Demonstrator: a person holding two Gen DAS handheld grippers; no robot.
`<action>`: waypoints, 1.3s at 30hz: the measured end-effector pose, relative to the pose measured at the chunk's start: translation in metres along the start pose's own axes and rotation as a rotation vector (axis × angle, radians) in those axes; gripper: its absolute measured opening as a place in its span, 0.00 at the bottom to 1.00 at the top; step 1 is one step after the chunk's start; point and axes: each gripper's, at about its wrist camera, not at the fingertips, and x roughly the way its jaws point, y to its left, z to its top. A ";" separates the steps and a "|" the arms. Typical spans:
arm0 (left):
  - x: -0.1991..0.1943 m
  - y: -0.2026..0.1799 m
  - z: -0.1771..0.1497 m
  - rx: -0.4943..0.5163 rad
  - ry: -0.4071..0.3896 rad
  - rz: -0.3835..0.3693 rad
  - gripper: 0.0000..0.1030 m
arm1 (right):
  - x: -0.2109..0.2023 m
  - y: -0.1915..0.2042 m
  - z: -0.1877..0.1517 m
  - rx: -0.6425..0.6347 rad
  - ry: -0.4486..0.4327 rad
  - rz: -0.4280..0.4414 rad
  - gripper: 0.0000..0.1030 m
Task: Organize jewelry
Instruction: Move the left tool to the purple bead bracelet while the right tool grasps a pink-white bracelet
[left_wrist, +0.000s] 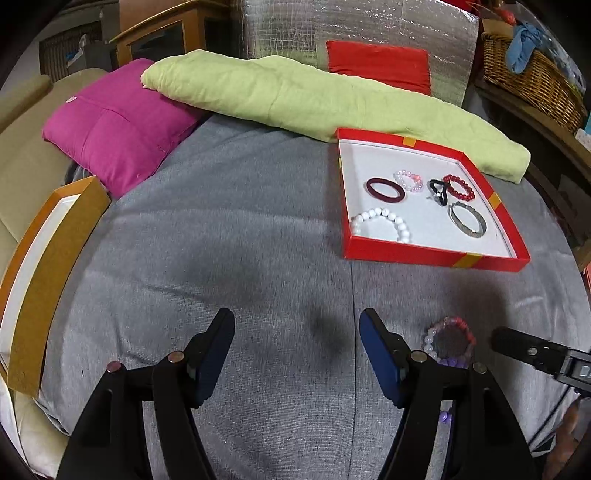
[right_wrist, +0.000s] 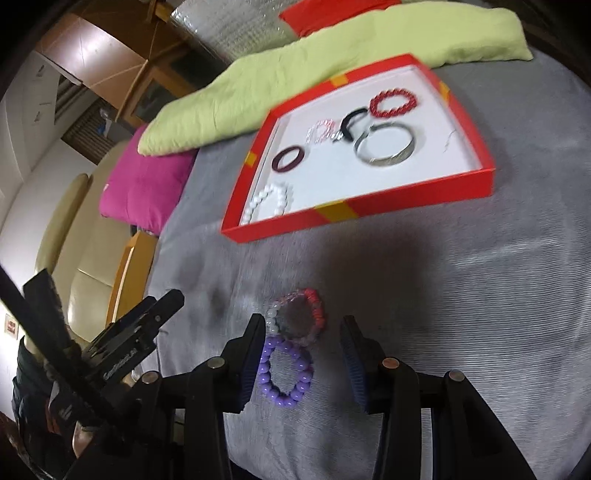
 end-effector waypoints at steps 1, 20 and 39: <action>0.001 -0.001 0.000 0.008 0.004 0.004 0.69 | 0.006 0.001 0.001 -0.003 0.019 -0.008 0.44; 0.002 -0.060 -0.021 0.279 0.071 -0.258 0.69 | -0.029 -0.075 0.027 0.145 -0.092 -0.302 0.07; 0.022 -0.099 -0.039 0.450 0.093 -0.312 0.38 | -0.025 -0.077 0.027 0.137 -0.069 -0.273 0.08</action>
